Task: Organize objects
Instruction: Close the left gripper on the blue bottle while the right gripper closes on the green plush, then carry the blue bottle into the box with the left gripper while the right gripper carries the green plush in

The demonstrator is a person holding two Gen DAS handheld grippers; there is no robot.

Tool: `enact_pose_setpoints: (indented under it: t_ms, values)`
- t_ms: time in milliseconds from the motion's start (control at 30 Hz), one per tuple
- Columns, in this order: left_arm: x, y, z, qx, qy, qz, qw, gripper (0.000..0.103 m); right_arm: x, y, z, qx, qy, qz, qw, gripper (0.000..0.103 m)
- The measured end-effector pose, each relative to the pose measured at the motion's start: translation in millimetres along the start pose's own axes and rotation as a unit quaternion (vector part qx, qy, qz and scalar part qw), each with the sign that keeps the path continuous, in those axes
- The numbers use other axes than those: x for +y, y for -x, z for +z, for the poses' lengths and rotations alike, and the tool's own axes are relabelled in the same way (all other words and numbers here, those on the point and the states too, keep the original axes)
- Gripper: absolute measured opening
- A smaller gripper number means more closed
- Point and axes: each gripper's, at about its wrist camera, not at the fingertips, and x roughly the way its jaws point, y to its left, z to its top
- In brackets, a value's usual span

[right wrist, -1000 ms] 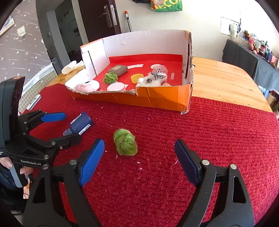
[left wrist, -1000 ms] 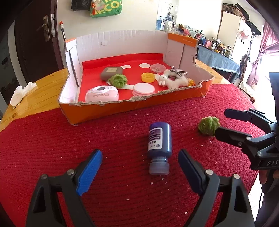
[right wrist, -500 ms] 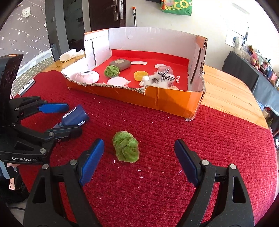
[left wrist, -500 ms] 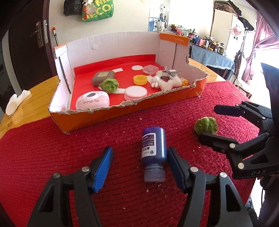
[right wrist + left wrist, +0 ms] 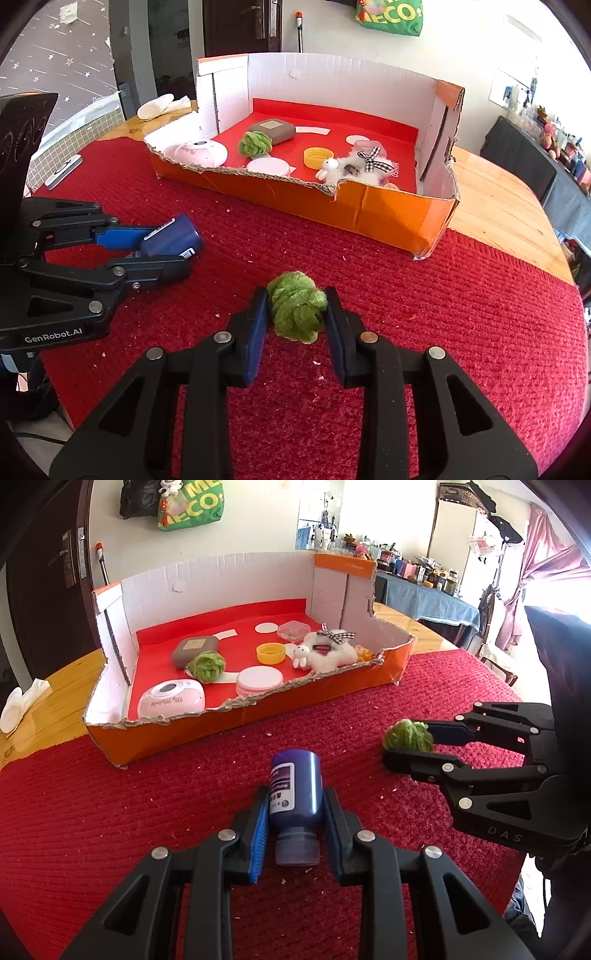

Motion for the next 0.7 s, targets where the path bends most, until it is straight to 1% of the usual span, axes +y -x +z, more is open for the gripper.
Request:
enact_pose_setpoints:
  t_ms: [333, 700]
  values:
    - [-1.3, 14.3, 3.4, -0.019, -0.001, -0.004, 0.9998, 0.028, -3.2, 12.8, 4.7, -0.018, -0.013, -0.001, 1.0, 0.026]
    - [-1.8, 16.2, 3.3, -0.02, -0.001, -0.006, 0.9998, 0.029, -0.5, 10.0, 3.6, -0.013, -0.011, 0.003, 1.0, 0.026]
